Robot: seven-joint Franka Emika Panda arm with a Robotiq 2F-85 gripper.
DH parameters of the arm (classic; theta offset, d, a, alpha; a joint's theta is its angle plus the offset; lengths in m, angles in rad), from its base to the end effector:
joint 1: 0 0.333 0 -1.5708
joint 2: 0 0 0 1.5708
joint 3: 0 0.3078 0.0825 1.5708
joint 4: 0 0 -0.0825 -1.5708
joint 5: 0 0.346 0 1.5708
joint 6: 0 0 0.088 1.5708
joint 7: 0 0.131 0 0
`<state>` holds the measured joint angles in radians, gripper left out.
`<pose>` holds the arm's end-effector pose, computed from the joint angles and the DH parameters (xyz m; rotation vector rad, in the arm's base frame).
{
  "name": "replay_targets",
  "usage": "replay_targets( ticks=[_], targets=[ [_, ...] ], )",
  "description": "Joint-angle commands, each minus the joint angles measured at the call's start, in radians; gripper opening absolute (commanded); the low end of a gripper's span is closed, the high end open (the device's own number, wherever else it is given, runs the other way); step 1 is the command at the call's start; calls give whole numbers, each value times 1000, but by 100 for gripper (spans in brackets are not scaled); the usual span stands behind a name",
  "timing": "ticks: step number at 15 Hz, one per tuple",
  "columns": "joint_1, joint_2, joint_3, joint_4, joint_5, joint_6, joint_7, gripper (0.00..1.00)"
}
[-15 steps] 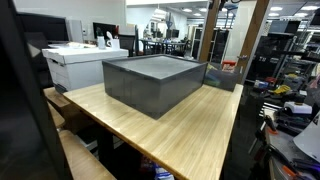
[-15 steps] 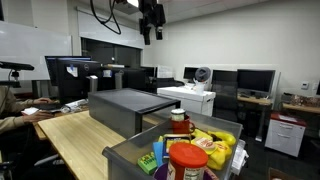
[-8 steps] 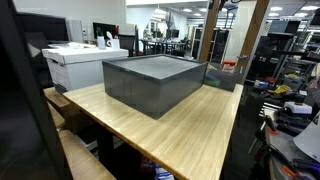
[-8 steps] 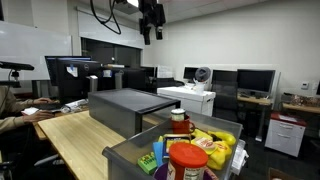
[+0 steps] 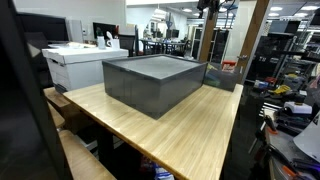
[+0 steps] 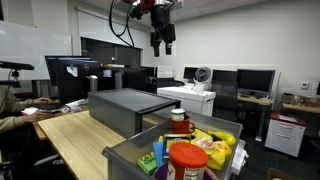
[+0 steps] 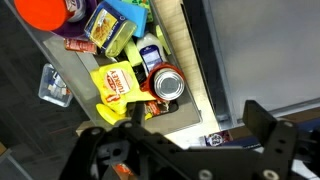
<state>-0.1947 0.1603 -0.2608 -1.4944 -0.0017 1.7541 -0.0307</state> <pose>0.5271 -0.2460 0.5582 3.0046 -0.6392 0.1406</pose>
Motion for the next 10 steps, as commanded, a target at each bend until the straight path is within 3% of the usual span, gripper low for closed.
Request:
replay_targets(
  ticks=[1, 10],
  targets=[
    [-44, 116, 18, 137, 41, -66, -35, 100],
    [-80, 304, 48, 331, 19, -195, -16, 100]
  ],
)
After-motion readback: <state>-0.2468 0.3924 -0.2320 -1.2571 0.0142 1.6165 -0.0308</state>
